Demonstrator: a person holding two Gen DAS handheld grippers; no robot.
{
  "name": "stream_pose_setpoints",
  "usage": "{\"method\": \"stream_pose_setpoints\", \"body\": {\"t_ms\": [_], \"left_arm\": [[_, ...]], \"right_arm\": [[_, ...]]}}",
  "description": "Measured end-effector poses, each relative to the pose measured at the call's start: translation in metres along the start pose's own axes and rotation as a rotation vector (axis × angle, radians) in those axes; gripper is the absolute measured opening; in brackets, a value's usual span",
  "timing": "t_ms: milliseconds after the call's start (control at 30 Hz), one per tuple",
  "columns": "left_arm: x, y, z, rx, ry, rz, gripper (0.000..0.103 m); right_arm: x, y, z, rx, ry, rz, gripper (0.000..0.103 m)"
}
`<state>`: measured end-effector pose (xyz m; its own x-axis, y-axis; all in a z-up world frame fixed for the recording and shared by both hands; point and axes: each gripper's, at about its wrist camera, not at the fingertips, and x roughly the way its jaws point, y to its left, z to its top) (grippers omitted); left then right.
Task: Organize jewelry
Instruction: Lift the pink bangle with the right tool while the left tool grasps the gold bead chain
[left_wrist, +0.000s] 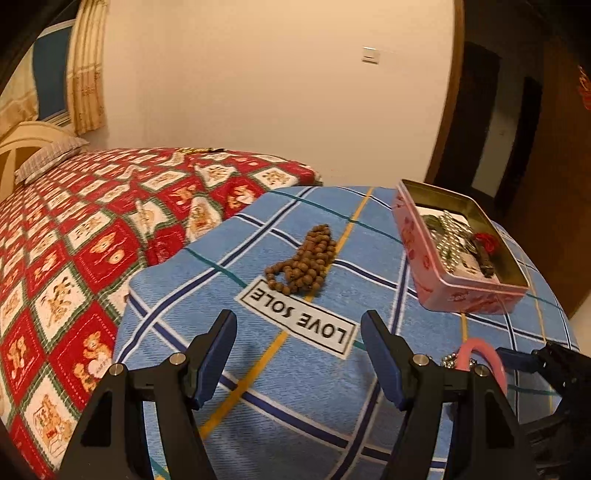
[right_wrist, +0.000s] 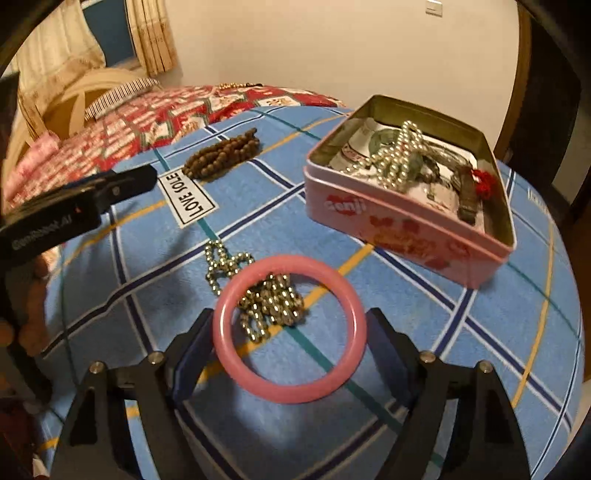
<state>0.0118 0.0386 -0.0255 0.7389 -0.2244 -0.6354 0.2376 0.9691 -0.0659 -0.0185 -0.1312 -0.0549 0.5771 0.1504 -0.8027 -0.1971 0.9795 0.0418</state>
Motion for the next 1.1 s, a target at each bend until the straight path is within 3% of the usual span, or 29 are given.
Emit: {"method": "stream_pose_setpoints", "body": {"t_ms": [133,367,633,733,800,867,1100], "left_arm": [[0.000,-0.014,-0.002,0.066,0.016,-0.054,0.070],[0.010,-0.057,-0.013,0.157,0.146,-0.296,0.070],[0.032,-0.093,-0.017,0.204,0.236,-0.318,0.068],[0.034,-0.098,-0.019,0.232,0.249,-0.301,0.053],[0.032,-0.101,-0.020,0.254,0.247,-0.293,0.035],[0.032,-0.102,-0.022,0.264,0.246,-0.290,0.024],[0.025,-0.097,-0.021,0.253,0.213,-0.301,0.015]], "right_arm": [[-0.024,-0.017,-0.006,0.074,-0.089,0.056,0.083],[-0.059,-0.052,-0.008,0.191,-0.237,-0.080,0.083],[-0.061,-0.069,-0.012,0.271,-0.262,-0.087,0.083],[-0.059,-0.067,-0.010,0.267,-0.255,-0.087,0.083],[-0.059,-0.069,-0.011,0.273,-0.256,-0.083,0.083],[-0.059,-0.072,-0.012,0.288,-0.255,-0.077,0.083],[-0.065,-0.077,-0.016,0.318,-0.281,-0.073,0.083]]}}
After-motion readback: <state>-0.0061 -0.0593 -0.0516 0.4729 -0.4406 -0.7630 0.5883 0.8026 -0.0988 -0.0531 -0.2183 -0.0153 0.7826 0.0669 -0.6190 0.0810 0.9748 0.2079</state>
